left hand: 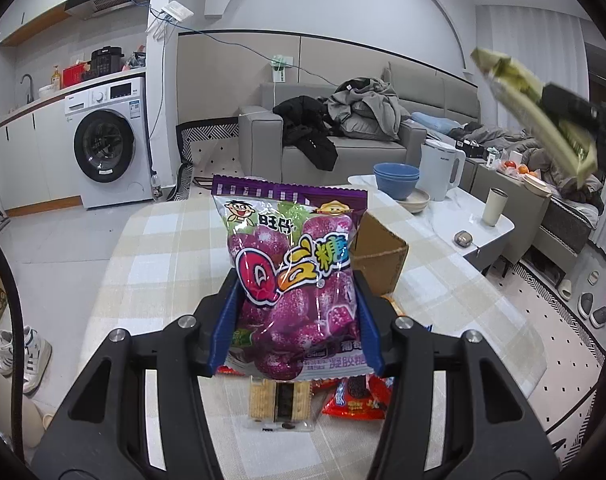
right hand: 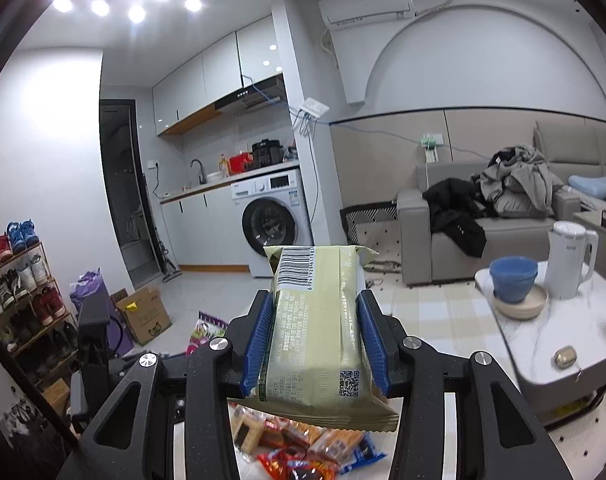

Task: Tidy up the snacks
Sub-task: 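Lower both held packets into the cardboard box and open both tools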

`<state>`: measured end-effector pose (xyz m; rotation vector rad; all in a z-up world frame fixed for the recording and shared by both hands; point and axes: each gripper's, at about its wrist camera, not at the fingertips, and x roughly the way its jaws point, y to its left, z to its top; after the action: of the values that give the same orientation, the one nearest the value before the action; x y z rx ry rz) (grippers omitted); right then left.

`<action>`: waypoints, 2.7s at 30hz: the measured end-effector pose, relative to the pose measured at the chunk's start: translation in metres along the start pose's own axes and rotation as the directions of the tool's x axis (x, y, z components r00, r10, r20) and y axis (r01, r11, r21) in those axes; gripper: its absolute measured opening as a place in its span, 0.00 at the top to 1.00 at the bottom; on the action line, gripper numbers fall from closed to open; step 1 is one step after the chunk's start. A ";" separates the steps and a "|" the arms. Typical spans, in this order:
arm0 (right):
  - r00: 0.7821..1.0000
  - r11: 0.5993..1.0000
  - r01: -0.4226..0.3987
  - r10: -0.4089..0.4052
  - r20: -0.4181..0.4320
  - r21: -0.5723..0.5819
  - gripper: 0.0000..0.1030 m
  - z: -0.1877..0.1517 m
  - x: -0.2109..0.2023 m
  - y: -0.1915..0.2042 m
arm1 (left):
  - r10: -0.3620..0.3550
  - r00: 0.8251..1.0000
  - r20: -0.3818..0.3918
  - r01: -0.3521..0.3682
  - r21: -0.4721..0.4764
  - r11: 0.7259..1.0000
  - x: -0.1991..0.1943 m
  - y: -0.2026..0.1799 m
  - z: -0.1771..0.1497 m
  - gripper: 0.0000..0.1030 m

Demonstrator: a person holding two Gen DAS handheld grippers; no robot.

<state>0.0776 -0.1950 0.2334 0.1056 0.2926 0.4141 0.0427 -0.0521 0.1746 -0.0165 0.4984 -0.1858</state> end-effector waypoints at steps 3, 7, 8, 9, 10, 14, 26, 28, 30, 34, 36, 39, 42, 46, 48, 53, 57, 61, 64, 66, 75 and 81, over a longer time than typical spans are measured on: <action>1.000 1.000 0.004 -0.004 0.029 -0.001 0.58 0.028 -0.005 -0.002 | 0.002 1.000 0.010 -0.002 0.001 1.000 -0.002 0.003 0.012 0.52; 0.999 1.000 0.010 -0.010 0.053 0.007 0.58 0.066 -0.006 -0.010 | 0.000 1.000 0.014 0.000 -0.007 1.000 0.001 0.007 0.032 0.52; 0.998 1.000 0.020 -0.020 0.056 -0.001 0.58 0.074 -0.005 -0.011 | 0.004 1.000 0.016 -0.004 -0.007 1.000 0.002 0.007 0.036 0.52; 0.998 1.000 0.025 -0.025 0.058 -0.006 0.58 0.082 -0.003 -0.012 | 0.006 1.000 0.017 -0.006 -0.007 1.000 0.004 0.008 0.041 0.52; 0.998 1.000 0.029 -0.029 0.058 -0.011 0.58 0.089 -0.002 -0.012 | 0.006 1.000 0.017 -0.006 -0.007 1.000 0.006 0.010 0.045 0.52; 0.999 0.998 0.042 -0.040 0.032 -0.049 0.58 0.108 0.013 -0.011 | 0.008 1.000 0.014 -0.008 -0.009 1.000 0.014 0.019 0.056 0.52; 0.991 1.000 0.015 -0.018 -0.133 -0.021 0.58 0.092 0.107 -0.032 | -0.003 1.000 -0.031 0.002 -0.031 1.000 0.065 0.031 0.093 0.52; 0.986 1.000 0.005 -0.007 -0.164 -0.010 0.58 0.079 0.125 -0.038 | -0.007 0.999 -0.043 0.005 -0.036 0.999 0.079 0.037 0.097 0.52; 0.982 1.000 0.001 -0.002 -0.188 -0.003 0.58 0.067 0.141 -0.042 | -0.007 0.998 -0.060 0.005 -0.038 0.999 0.097 0.040 0.098 0.52; 0.971 1.000 -0.004 0.008 -0.238 0.014 0.58 0.044 0.170 -0.053 | -0.013 0.995 -0.095 0.009 -0.046 0.999 0.128 0.042 0.094 0.52; 0.965 1.000 -0.004 0.008 -0.261 0.017 0.58 0.035 0.185 -0.059 | -0.015 0.993 -0.114 0.009 -0.051 0.999 0.143 0.043 0.092 0.52; 0.957 1.000 -0.007 0.012 -0.289 0.021 0.58 0.020 0.201 -0.065 | -0.017 0.990 -0.141 0.009 -0.054 0.999 0.166 0.043 0.086 0.52; 0.950 1.000 -0.010 0.016 -0.311 0.023 0.58 0.007 0.213 -0.070 | -0.017 0.986 -0.163 0.009 -0.050 0.999 0.188 0.043 0.081 0.52; 0.940 1.000 -0.016 0.021 -0.341 0.016 0.58 -0.010 0.227 -0.074 | -0.017 0.982 -0.189 0.009 -0.041 0.999 0.207 0.044 0.068 0.52; 0.933 0.999 -0.028 0.032 -0.359 0.018 0.58 -0.018 0.236 -0.075 | -0.016 0.980 -0.199 0.008 -0.042 0.999 0.217 0.042 0.066 0.52; 0.922 0.999 -0.043 0.051 -0.385 0.029 0.58 -0.031 0.250 -0.076 | -0.030 0.975 -0.221 0.019 -0.054 0.998 0.236 0.044 0.058 0.51; 0.915 0.998 -0.047 0.058 -0.398 0.039 0.57 -0.041 0.253 -0.072 | -0.031 0.971 -0.235 0.022 -0.038 0.999 0.245 0.045 0.055 0.51; 0.910 0.998 -0.044 0.059 -0.411 0.046 0.57 -0.048 0.256 -0.069 | -0.033 0.970 -0.240 0.027 -0.030 0.999 0.251 0.043 0.052 0.51; 0.910 0.998 -0.034 0.051 -0.411 0.049 0.57 -0.051 0.258 -0.068 | -0.032 0.969 -0.244 0.025 -0.032 0.999 0.257 0.042 0.051 0.51; 0.910 0.998 -0.020 0.040 -0.413 0.052 0.57 -0.052 0.260 -0.068 | -0.035 0.970 -0.239 0.028 -0.033 0.999 0.259 0.042 0.051 0.50; 0.925 0.999 -0.010 0.024 -0.380 0.039 0.54 -0.050 0.255 -0.066 | -0.077 0.975 -0.211 0.061 -0.079 0.995 0.246 0.051 0.055 0.18; 0.932 0.998 0.000 0.021 -0.362 0.058 0.11 -0.048 0.228 -0.067 | -0.046 0.982 -0.182 0.033 -0.077 0.996 0.222 0.051 0.051 0.01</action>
<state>0.2881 -0.1606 0.1182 0.0857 0.6693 0.4354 0.2665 -0.0439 0.1109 -0.0821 0.6894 -0.2090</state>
